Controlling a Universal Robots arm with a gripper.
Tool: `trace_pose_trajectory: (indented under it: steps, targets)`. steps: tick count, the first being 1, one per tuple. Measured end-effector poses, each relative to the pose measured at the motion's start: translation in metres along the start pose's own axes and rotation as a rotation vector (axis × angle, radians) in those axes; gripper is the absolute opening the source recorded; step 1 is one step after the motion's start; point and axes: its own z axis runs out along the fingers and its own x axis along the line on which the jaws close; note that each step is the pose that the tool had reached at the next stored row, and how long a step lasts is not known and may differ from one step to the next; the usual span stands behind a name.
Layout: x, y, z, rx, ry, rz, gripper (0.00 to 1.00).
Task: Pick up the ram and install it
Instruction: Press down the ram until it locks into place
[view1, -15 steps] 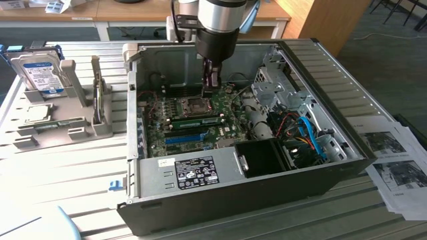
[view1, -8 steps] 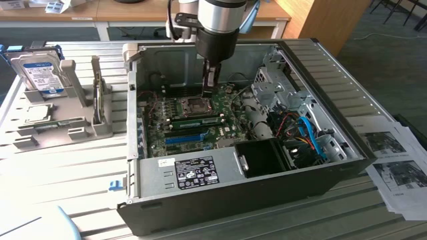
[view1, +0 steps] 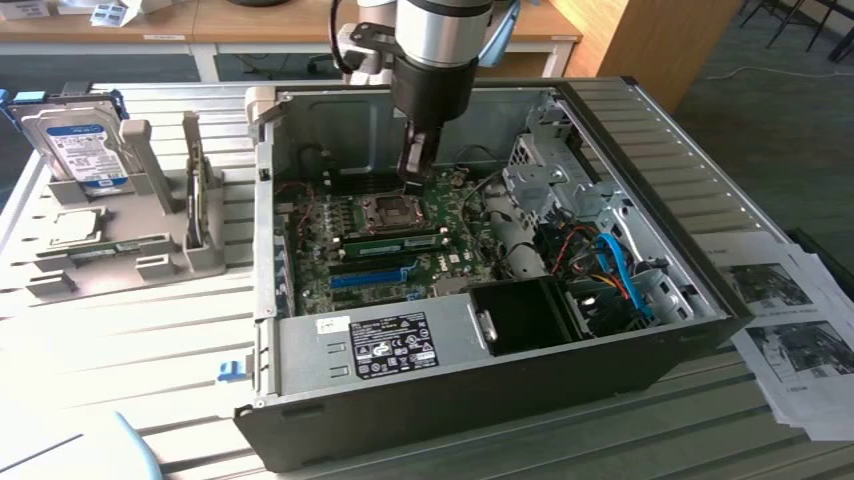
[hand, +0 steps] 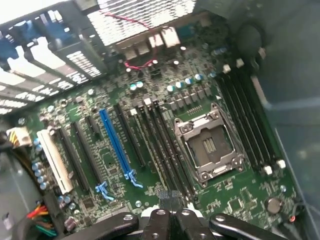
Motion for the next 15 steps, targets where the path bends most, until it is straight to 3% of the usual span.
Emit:
trace_pose_trajectory:
  steps: [15]
  targets:
    - [0.0000,0.0000,0.0015,0.0110,-0.0065,0.272,0.09]
